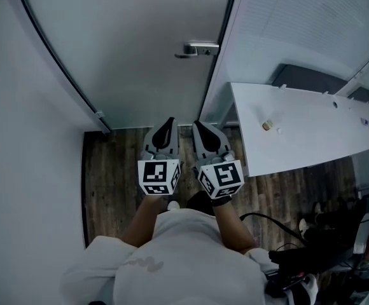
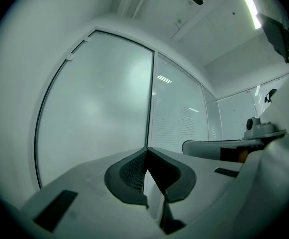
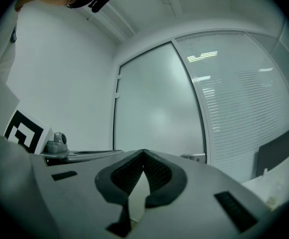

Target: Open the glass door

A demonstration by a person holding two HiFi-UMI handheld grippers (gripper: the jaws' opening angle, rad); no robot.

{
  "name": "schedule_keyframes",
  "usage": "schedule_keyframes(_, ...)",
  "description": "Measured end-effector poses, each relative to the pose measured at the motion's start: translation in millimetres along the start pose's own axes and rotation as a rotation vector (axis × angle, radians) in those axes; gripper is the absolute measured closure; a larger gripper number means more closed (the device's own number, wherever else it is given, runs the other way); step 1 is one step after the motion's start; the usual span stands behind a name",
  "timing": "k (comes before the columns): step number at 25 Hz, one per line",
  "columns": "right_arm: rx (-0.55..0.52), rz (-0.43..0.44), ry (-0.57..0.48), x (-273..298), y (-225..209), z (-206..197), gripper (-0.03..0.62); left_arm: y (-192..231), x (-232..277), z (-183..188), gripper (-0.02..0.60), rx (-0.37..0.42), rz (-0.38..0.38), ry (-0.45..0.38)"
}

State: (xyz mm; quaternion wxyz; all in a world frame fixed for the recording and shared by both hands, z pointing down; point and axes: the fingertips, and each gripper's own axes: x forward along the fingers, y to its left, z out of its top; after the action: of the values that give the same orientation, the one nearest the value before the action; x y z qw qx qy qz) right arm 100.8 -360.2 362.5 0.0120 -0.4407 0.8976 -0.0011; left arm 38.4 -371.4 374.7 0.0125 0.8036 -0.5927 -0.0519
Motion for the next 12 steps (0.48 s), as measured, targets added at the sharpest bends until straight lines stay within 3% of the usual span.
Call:
schedule_keyframes(6, 0.021, -0.021, 0.015, 59, -62, -3, 0.594, 14, 75, -9, 0.58, -0.007, -0.012, 0.024)
schedule_keyframes(12, 0.029, 0.031, -0.026, 133, -130, 8, 0.594, 25, 171, -1, 0.58, 0.036, 0.002, 0.002)
